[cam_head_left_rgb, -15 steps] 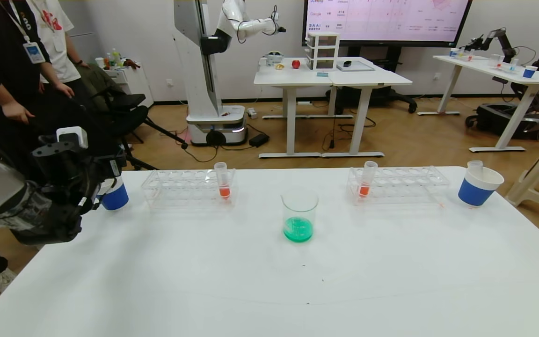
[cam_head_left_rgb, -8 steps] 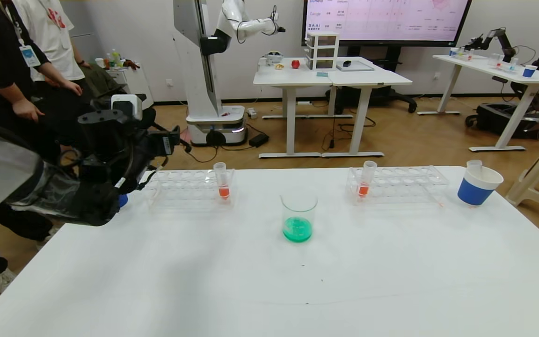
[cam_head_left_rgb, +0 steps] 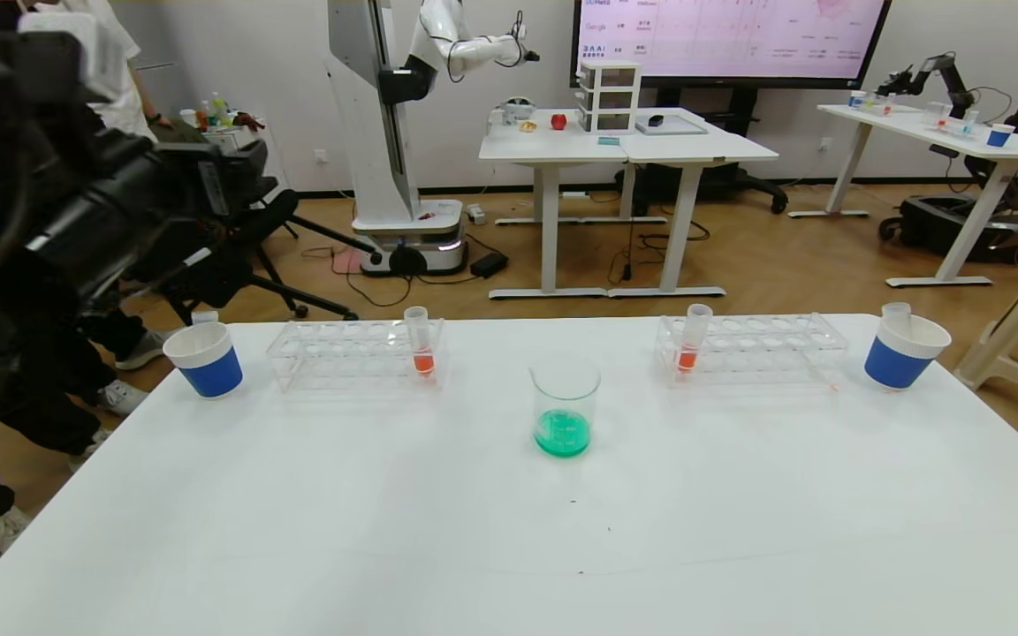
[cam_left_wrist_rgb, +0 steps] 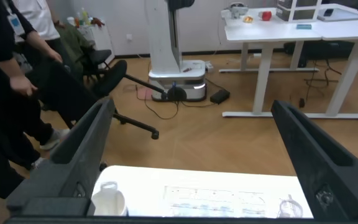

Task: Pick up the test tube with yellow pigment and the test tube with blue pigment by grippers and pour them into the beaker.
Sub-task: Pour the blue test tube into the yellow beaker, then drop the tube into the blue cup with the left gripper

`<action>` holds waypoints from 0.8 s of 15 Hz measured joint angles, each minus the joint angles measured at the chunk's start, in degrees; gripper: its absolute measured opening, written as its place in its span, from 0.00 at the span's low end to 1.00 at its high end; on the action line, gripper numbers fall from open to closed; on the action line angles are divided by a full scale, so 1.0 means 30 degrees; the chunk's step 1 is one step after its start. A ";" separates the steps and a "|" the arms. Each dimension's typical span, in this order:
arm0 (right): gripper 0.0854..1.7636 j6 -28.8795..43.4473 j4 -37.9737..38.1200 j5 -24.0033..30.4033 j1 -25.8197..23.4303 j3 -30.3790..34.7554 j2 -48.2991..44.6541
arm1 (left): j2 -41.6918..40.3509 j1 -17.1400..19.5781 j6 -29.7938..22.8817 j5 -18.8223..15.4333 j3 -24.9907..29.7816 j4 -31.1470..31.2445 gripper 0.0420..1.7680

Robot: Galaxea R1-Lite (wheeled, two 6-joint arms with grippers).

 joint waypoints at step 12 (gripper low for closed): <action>0.98 0.0000 0.0000 0.0000 0.0000 0.0000 0.0000 | -1.6916 0.1808 0.2097 0.0146 0.5291 1.2755 0.99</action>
